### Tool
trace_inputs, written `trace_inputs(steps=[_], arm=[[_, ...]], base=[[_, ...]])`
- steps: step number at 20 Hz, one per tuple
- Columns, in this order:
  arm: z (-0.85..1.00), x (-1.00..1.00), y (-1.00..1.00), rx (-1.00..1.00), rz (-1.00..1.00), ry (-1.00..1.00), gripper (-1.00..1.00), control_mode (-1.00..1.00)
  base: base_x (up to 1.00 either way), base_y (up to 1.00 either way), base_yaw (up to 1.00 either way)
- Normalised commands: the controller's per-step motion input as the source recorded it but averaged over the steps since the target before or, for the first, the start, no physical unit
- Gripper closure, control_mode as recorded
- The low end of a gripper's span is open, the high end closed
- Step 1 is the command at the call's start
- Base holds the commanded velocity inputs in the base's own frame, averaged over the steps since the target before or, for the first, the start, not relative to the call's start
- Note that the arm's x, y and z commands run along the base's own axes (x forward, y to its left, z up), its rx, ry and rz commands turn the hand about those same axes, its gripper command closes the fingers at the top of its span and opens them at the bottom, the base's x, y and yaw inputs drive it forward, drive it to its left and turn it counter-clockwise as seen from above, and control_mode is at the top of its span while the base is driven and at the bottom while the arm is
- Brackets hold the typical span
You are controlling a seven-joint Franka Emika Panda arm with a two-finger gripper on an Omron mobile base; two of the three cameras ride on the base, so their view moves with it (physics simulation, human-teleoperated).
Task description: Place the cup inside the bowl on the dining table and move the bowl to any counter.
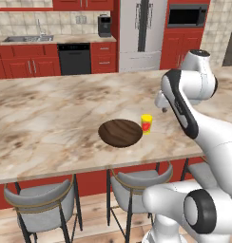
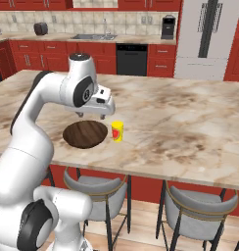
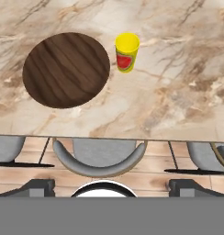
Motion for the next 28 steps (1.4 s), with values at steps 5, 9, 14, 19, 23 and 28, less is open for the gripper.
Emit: trace_inputs(steps=[5,9,14,19,23,28], arm=[[0.0,0.01,-0.16,0.0,0.0,-0.03,-1.0,-1.0],[0.0,0.12,-0.14,0.0,0.0,-0.05,-1.0,-1.0],[0.0,0.25,-0.05,0.0,0.0,-0.01,-1.0,-1.0],[0.0,0.41,0.0,0.0,0.0,0.0,-1.0,-1.0],[0.0,0.45,0.0,0.0,0.0,0.0,-1.0,-1.0],[0.0,0.47,0.0,0.0,0.0,0.0,-1.0,-1.0]], base=[[0.0,0.0,0.0],[0.0,0.0,0.0],[0.0,0.0,0.0],[0.0,0.0,0.0],[0.0,0.0,0.0],[0.0,0.0,0.0]])
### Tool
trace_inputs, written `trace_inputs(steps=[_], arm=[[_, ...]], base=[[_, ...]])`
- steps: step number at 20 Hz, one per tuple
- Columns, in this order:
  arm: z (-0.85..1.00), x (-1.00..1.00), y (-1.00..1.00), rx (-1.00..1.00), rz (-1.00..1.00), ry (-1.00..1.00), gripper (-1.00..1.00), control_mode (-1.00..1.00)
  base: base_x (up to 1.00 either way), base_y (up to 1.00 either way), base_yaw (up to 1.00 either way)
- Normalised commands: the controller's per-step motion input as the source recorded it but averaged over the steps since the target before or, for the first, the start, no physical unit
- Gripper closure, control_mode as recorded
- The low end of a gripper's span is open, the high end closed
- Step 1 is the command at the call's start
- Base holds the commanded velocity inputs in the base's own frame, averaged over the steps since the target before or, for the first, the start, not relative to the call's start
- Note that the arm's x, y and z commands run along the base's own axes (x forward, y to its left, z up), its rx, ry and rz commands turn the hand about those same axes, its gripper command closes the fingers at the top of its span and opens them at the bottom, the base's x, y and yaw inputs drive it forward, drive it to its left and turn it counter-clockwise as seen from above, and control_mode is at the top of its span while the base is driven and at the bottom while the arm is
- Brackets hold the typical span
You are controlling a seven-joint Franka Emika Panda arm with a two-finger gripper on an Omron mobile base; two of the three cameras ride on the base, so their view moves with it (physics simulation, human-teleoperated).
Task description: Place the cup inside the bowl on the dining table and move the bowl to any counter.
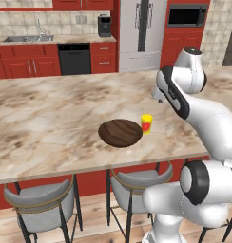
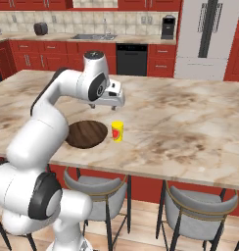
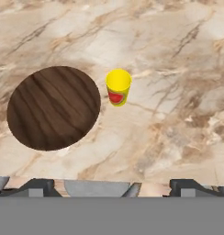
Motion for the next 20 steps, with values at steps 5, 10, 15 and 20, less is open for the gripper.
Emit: trace_inputs(steps=[5,10,15,20], arm=[[0.0,0.32,0.0,0.0,0.0,0.0,-1.0,-1.0],[-0.02,0.22,0.0,0.0,0.0,0.0,-1.0,-1.0],[-0.14,0.19,0.0,0.0,0.0,0.0,-1.0,-1.0],[-0.08,0.16,-0.01,0.0,0.0,0.0,-1.0,-1.0]], base=[[0.0,0.0,0.0],[0.0,0.0,0.0],[0.0,0.0,0.0],[0.0,0.0,0.0]])
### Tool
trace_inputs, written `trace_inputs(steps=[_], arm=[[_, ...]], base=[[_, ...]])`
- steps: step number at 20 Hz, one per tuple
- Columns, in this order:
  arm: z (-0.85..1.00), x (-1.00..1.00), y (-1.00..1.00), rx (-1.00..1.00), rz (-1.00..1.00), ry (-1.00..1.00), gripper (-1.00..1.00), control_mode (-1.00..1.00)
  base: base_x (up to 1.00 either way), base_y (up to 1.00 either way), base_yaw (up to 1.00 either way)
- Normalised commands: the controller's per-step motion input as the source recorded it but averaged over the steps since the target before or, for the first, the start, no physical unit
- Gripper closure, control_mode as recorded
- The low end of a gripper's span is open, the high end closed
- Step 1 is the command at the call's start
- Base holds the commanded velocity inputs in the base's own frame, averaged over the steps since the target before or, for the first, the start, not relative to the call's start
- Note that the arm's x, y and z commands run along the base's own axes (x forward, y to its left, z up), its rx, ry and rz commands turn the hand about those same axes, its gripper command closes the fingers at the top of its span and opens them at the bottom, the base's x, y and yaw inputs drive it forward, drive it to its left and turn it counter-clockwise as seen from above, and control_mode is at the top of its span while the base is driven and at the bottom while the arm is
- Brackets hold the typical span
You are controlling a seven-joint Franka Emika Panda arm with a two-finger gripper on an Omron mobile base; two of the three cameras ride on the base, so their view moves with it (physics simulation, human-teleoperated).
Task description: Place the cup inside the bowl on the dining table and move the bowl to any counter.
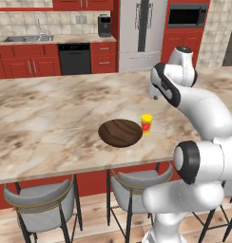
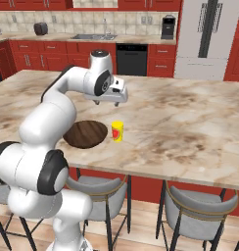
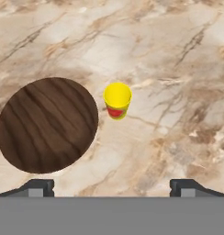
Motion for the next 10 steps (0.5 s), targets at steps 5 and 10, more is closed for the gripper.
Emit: trace_inputs(steps=[5,10], arm=[[-0.04,0.14,-0.08,0.0,0.0,0.0,-1.0,-1.0],[-0.07,0.05,-0.12,0.0,0.0,0.0,-1.0,-1.0]], base=[[0.0,0.0,0.0],[0.0,0.0,0.0]])
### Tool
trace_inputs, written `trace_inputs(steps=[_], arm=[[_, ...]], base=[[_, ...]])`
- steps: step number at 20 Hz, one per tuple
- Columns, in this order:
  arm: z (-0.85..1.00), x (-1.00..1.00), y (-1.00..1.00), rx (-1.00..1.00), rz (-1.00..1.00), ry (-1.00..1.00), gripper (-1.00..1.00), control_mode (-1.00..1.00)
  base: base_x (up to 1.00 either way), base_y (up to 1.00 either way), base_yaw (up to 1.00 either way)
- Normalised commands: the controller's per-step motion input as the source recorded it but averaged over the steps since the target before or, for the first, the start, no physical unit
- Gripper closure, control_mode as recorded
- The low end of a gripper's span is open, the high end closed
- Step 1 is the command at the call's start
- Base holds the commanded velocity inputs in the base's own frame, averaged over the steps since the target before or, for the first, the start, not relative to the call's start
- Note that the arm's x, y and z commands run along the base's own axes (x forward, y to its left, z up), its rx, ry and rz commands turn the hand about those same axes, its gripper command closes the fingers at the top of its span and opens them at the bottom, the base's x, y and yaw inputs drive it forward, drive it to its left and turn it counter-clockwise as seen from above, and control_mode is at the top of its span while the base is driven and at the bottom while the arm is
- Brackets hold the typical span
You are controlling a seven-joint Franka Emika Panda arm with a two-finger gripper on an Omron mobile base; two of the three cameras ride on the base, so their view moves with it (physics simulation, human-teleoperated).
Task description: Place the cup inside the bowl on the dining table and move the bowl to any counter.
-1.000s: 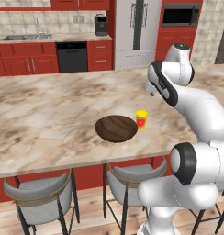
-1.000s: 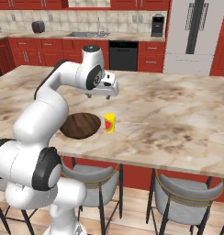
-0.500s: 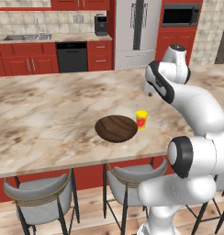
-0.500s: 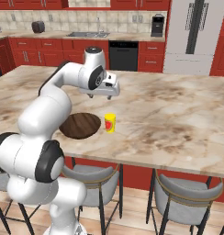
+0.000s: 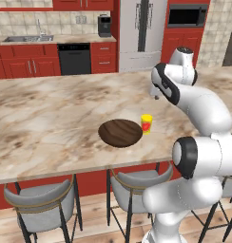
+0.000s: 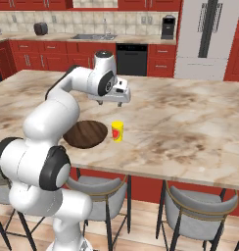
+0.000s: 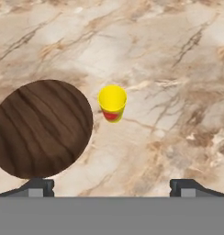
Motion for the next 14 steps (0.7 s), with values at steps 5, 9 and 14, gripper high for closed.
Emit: trace_inputs(steps=[5,9,14], arm=[[-0.17,0.19,-0.05,0.0,0.0,0.0,-1.0,-1.0],[-0.19,0.28,0.0,0.0,0.0,0.0,-1.0,-1.0],[-0.21,0.28,0.0,0.0,0.0,0.0,-1.0,-1.0]], base=[[0.0,0.0,0.0],[0.0,0.0,0.0],[0.0,0.0,0.0]])
